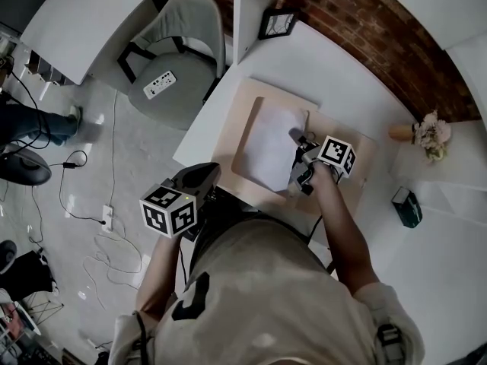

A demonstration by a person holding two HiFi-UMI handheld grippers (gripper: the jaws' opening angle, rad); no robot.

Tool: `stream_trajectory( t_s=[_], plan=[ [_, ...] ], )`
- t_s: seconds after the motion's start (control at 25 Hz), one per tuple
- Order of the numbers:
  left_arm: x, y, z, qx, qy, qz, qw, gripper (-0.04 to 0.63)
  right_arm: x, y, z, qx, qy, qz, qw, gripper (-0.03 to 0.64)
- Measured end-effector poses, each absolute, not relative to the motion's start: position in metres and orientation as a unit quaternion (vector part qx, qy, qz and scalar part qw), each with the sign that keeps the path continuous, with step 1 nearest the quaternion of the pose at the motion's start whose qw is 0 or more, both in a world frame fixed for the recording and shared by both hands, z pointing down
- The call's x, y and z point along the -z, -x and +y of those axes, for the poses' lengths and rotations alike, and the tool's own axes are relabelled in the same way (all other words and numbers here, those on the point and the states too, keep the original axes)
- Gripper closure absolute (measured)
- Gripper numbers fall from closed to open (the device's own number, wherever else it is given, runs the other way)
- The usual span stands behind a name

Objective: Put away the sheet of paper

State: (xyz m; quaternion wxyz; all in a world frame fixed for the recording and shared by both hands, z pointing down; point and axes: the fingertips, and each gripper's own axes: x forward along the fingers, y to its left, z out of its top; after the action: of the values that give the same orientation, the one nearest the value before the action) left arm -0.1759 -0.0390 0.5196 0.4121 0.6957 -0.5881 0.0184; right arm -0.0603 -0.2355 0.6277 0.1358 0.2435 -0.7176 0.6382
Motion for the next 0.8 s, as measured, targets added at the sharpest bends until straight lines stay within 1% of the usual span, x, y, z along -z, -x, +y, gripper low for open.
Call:
stream_trajectory(
  t_s=[0.8],
  plan=[
    [-0.523,0.179,-0.039,-0.014,-0.696,-0.585,0.417,0.578,-0.628,0.077,-0.231,-0.64,-0.235,-0.717,0.144,0.589]
  ],
)
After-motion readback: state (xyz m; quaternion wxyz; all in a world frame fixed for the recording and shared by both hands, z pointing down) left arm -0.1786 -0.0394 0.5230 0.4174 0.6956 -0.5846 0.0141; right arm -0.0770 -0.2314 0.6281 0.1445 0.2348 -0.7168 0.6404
